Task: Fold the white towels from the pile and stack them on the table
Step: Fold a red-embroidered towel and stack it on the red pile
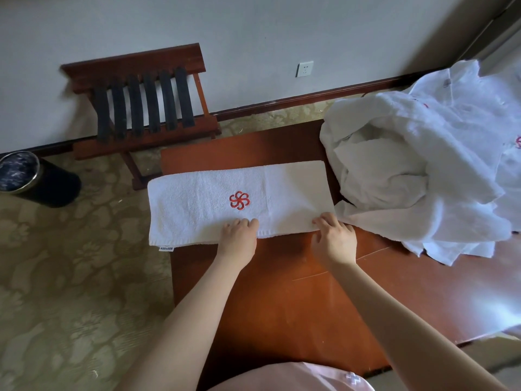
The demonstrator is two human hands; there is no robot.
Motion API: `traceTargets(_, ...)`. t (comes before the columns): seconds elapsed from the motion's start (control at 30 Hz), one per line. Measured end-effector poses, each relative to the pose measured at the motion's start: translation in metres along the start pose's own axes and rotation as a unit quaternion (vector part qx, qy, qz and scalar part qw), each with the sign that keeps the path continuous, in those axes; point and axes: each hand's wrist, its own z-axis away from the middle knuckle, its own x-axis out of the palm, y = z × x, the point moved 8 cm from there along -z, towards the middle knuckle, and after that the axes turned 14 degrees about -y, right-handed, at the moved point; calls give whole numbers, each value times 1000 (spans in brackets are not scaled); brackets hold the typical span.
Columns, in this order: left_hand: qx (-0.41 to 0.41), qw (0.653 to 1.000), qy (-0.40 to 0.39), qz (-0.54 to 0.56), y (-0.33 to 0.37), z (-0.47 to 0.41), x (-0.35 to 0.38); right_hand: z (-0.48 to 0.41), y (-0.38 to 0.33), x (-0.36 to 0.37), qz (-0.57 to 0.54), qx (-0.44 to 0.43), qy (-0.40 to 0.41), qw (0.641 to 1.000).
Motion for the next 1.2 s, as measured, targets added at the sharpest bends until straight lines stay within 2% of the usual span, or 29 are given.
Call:
traceTargets(0.13, 43, 997, 6, 58, 0, 3, -5, -7, -20, -5, -16, -36, -11, 999)
traceTargets(0.2, 36, 995, 39, 88, -12, 9, -12, -14, -38, -1, -19, -62, -27, 998)
traceTargets(0.3, -11, 988, 98, 117, -43, 20, -25, -29, -73, 10, -10, -110, -61, 992)
traceTargets(0.43, -97, 975, 131, 152, -91, 31, -29, -49, -119, 29, 1, -157, -94, 983)
traceTargets(0.5, -124, 973, 107, 160, -113, 33, -19, -56, -139, 43, 9, -177, -118, 977)
traceTargets(0.6, -134, 975, 14, 176, -141, 30, 13, -60, -160, 73, 72, -212, -185, 957)
traceTargets(0.67, -144, 970, -36, 193, -154, 28, 32, -63, -162, 88, 118, -206, -213, 948)
traceTargets(0.73, -160, 964, -16, 209, -164, 25, 36, -67, -163, 88, 125, -188, -198, 954)
traceTargets(0.8, -201, 931, 36, 303, -180, 24, 34, -73, -167, 84, 133, -180, -176, 959)
traceTargets(0.83, -223, 894, 53, 385, -191, 23, 38, -76, -169, 82, 139, -177, -169, 960)
traceTargets(0.9, -254, 793, 52, 551, -213, 16, 53, -82, -173, 81, 148, -170, -165, 960)
traceTargets(0.97, -269, 724, 17, 636, -226, 8, 67, -85, -174, 81, 144, -158, -166, 963)
traceTargets(1.1, -252, 664, 43, 703, -238, 3, 72, -84, -173, 81, 142, -153, -168, 963)
traceTargets(1.2, -237, 662, 63, 708, -243, 6, 70, -81, -172, 81, 153, -158, -166, 961)
